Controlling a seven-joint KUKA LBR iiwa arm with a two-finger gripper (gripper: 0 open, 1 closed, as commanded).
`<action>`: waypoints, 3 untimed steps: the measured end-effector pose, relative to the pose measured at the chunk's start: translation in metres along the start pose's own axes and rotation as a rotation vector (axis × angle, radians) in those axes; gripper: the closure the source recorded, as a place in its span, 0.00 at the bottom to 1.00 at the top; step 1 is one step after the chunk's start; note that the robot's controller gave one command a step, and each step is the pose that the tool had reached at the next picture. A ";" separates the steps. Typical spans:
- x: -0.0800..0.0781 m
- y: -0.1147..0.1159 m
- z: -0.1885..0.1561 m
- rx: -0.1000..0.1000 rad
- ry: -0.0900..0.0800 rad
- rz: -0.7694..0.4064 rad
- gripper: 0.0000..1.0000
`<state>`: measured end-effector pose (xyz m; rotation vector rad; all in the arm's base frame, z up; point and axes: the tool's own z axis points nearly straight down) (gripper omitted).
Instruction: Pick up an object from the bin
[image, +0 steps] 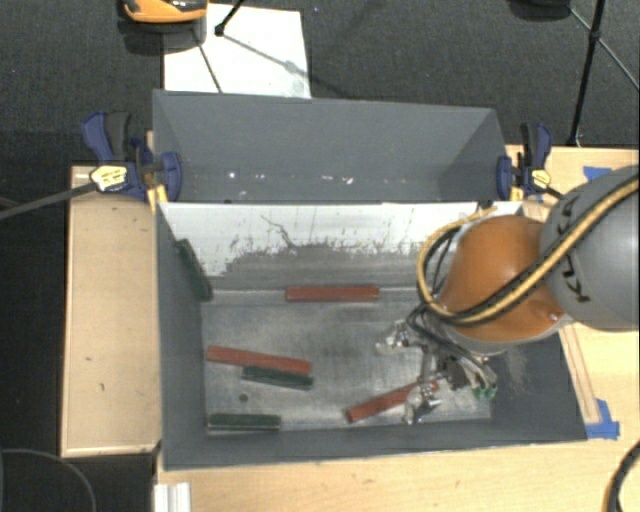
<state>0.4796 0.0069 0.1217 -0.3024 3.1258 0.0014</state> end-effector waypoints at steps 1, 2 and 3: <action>0.008 -0.022 0.021 0.001 0.001 -0.055 0.00; 0.005 -0.032 0.049 0.002 -0.013 0.100 0.00; -0.003 -0.010 0.046 0.008 -0.018 -0.138 1.00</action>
Offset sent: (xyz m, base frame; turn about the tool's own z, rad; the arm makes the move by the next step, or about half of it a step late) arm -0.0031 -0.0320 -0.0517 0.0969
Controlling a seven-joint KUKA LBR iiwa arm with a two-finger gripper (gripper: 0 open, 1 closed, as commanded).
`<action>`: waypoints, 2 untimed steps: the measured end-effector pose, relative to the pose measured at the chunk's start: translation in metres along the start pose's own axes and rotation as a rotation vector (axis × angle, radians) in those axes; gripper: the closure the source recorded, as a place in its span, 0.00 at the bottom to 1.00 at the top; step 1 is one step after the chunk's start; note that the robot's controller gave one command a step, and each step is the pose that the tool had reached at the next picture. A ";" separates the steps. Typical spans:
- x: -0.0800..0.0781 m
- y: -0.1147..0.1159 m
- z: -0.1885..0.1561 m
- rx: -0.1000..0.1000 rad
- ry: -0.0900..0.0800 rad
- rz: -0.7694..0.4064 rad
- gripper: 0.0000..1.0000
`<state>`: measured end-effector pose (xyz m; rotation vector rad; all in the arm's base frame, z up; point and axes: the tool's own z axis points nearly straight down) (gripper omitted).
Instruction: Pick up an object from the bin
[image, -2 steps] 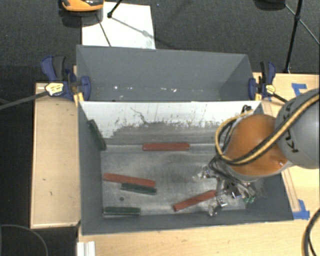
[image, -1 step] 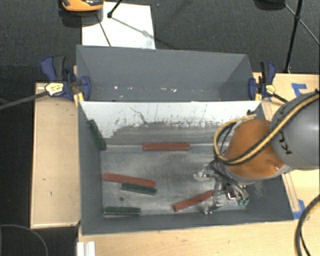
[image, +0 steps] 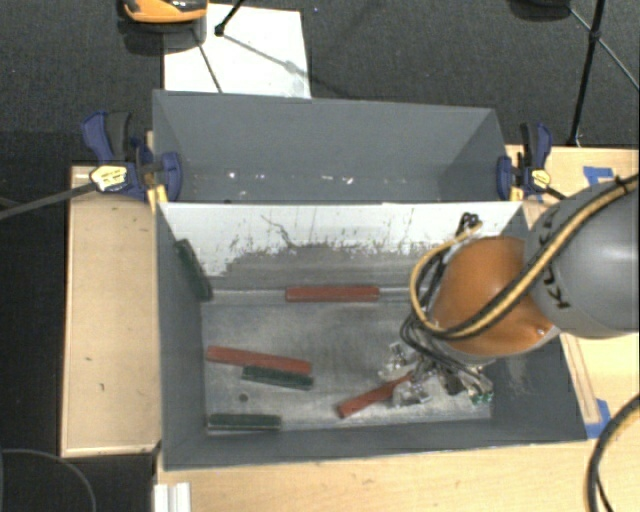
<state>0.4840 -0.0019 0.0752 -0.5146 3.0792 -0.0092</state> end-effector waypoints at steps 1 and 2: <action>0.000 0.000 0.000 0.000 0.000 0.000 1.00; 0.000 0.000 -0.001 -0.001 0.003 0.001 1.00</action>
Offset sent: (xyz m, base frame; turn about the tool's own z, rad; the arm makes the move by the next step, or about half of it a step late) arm 0.0000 0.0001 0.0083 0.0001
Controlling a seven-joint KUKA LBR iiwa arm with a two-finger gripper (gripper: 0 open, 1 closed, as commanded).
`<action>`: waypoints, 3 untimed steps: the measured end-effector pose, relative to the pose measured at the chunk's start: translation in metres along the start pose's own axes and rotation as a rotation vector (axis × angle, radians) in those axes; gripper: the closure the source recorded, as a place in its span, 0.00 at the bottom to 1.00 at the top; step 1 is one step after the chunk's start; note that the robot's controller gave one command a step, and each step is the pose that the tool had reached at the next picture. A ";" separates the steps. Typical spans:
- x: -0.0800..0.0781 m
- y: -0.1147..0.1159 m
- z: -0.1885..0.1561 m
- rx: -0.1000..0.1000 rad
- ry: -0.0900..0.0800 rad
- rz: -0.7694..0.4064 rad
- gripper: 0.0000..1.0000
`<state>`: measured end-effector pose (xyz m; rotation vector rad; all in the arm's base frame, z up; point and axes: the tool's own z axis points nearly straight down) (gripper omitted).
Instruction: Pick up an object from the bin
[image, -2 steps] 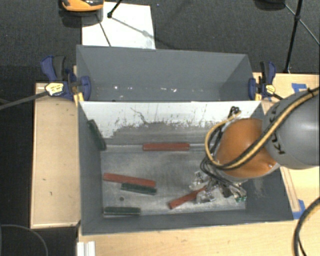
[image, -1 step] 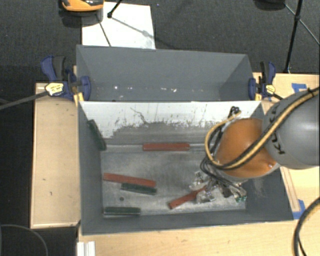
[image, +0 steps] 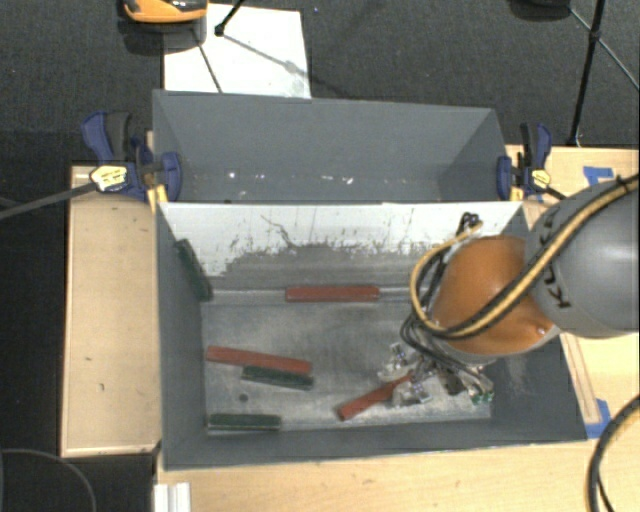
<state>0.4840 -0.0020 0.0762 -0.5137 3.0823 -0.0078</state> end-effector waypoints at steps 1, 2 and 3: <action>0.002 0.001 -0.005 -0.005 0.011 0.000 1.00; 0.003 0.002 -0.017 -0.010 0.020 0.001 1.00; 0.003 0.002 -0.039 -0.010 0.020 0.002 1.00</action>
Offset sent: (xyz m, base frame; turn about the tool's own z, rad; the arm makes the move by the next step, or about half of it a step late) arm 0.0001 0.0000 0.0970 0.0001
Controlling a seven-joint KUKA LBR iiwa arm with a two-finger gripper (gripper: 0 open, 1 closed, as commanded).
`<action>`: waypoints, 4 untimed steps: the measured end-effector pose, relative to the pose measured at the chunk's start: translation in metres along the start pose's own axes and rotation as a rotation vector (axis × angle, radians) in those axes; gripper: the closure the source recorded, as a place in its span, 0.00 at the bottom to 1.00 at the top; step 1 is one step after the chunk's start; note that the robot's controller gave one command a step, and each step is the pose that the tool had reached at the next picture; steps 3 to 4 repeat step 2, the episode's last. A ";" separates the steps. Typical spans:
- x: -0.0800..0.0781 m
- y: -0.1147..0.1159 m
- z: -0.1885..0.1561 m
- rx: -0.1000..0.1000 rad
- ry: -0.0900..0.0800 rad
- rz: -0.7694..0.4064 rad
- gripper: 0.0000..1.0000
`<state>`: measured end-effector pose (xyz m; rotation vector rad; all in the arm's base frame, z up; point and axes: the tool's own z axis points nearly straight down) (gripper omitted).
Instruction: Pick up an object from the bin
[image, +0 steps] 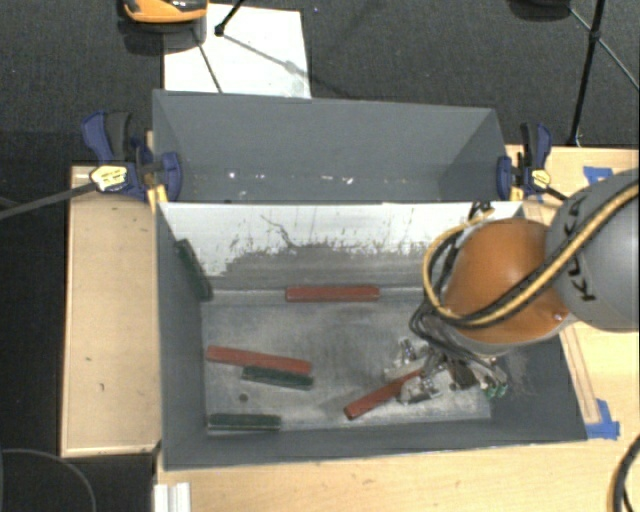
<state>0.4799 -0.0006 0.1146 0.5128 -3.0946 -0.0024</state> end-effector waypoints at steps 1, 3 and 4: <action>-0.001 -0.001 -0.017 0.002 -0.005 0.000 1.00; -0.001 0.000 -0.033 0.002 -0.004 0.002 1.00; -0.001 0.000 -0.033 0.002 -0.004 0.002 1.00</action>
Offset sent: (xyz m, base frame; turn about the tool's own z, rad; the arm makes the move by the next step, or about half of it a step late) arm 0.0000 0.0000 0.0717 0.0000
